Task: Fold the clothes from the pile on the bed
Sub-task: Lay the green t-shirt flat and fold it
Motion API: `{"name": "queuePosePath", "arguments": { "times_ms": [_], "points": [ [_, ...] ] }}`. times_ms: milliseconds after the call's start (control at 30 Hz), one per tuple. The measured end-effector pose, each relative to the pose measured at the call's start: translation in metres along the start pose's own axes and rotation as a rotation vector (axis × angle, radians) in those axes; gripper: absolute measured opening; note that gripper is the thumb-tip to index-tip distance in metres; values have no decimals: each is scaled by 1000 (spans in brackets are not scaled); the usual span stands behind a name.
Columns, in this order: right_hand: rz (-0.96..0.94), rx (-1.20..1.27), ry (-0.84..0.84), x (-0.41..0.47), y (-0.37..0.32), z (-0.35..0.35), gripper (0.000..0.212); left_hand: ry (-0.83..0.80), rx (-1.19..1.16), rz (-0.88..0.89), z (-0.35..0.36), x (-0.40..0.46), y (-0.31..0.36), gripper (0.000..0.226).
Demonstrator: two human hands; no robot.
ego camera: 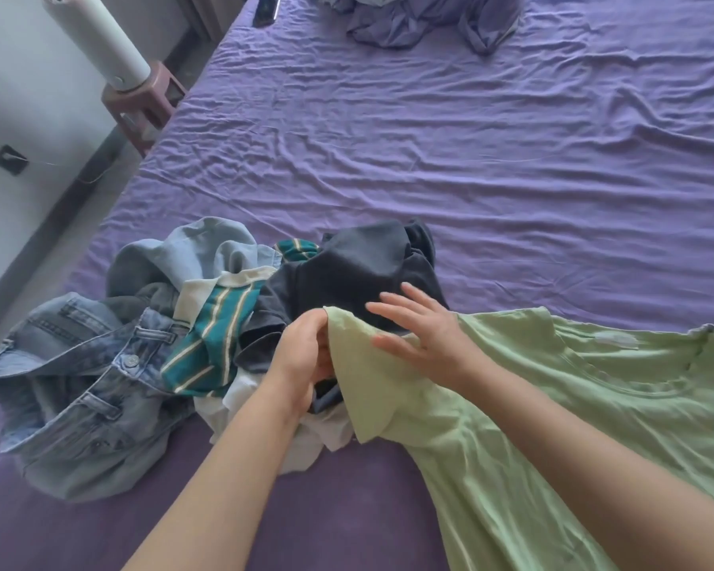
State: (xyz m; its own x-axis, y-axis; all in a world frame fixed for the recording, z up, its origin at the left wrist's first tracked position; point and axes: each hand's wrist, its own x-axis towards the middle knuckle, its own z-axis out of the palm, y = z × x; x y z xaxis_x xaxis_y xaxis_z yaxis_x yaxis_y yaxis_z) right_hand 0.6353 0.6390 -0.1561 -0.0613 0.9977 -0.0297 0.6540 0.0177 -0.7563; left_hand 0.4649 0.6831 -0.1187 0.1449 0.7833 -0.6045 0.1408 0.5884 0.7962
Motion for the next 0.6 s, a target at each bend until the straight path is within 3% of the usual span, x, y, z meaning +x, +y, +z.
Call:
{"name": "queuePosePath", "arguments": {
  "times_ms": [100, 167, 300, 400, 500, 600],
  "points": [
    [37, 134, -77, 11, -22, 6, 39, 13, 44, 5, 0, 0, -1, 34],
    [72, 162, -28, 16, -28, 6, 22, 9, 34, -14, -1, -5, -8, 35],
    [109, 362, 47, 20, -34, 0, 3, -165, 104, 91, -8, -25, -32, 43],
    [133, 557, 19, 22, -42, -6, 13, -239, 185, 232, -7, -45, -56, 86],
    [141, 630, 6, 25, -50, -13, 12, -154, 148, 299, -2, -65, -78, 101],
    [155, 626, 13, 25, -55, -17, 8, -47, 108, 340, 3, -84, -91, 85]
  ]
}}
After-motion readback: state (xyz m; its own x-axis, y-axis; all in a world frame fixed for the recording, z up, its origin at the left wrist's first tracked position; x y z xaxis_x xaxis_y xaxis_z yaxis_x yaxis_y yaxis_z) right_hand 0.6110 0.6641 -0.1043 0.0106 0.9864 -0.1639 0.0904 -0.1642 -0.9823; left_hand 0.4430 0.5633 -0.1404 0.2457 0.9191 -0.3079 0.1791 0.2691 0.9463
